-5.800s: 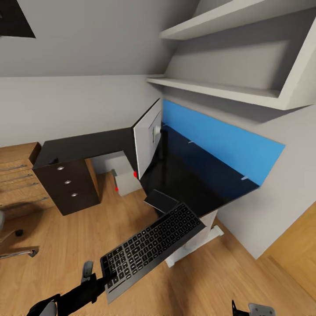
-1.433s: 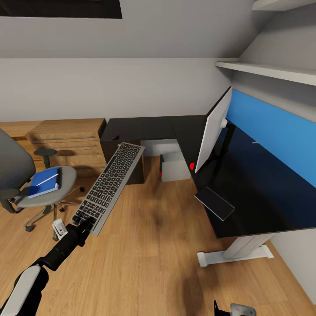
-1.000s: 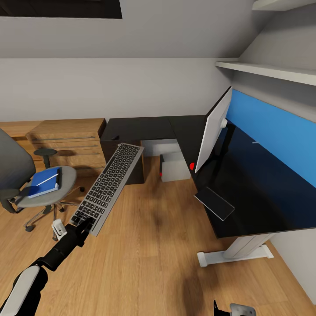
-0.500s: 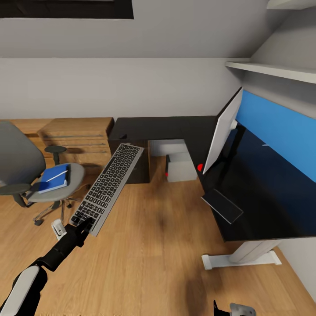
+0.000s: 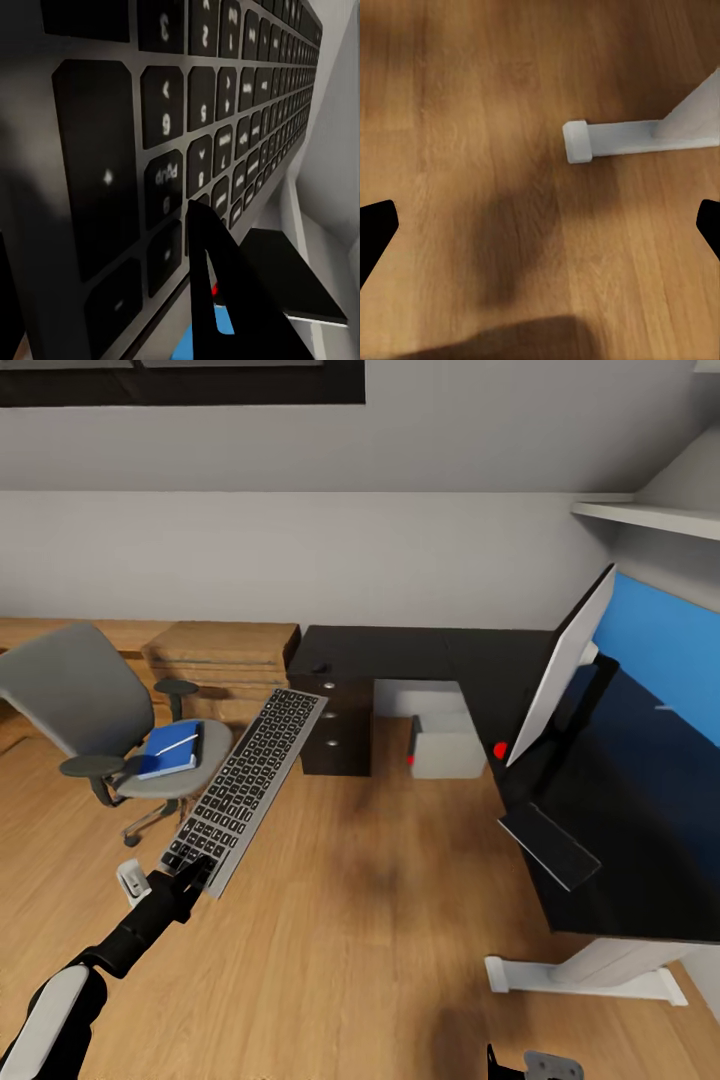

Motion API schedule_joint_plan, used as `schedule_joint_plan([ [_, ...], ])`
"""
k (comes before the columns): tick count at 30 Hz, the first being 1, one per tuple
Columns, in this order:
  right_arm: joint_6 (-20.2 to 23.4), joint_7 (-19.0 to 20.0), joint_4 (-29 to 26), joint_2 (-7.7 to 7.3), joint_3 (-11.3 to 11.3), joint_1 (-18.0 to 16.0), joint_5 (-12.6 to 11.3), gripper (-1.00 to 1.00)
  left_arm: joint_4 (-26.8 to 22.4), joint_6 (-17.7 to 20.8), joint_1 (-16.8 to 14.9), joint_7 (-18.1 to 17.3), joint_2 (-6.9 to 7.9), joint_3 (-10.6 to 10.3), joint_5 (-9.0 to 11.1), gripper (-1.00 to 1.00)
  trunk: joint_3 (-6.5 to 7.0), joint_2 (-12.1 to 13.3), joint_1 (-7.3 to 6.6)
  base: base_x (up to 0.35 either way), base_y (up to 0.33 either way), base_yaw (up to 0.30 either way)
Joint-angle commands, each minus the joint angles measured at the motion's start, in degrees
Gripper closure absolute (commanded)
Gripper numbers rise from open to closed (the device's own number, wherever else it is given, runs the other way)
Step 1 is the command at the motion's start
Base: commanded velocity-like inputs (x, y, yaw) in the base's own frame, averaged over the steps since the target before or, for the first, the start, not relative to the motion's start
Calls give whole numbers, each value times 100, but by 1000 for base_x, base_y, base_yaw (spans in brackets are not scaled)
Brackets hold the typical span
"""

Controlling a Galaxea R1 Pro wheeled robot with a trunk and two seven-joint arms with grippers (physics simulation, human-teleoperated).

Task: In the bedroom, organize the workspace by keeping the computer under the desk, ensuring the monitor is on the desk, placing the keyboard on the desk next to the monitor, placing the mouse on the desk next to the keyboard, moving the folder from the swivel chair onto the desk next to the mouse, stacking the notebook on top of the folder with the pen on top of the notebook, and positioning the swivel chair next to the desk.

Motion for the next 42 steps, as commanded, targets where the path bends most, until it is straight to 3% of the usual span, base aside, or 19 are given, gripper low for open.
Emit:
schedule_joint_plan([
  [1, -20, -29, 10, -1, -31, -5, 58, -100, 3, 43, -5, -4, -3, 7, 40, 100, -5, -3, 0, 0, 0, 119],
  [29, -60, -20, 10, -30, -27, -5, 63, -100, 82, 28, -6, -40, 21, 4, -6, 100, -3, -3, 0, 8, -38, 13],
  [42, -66, -20, 10, -29, -27, -5, 64, -100, 83, 38, -7, -23, 21, 9, -7, 100, 90, -3, 0, 0, 0, 0],
])
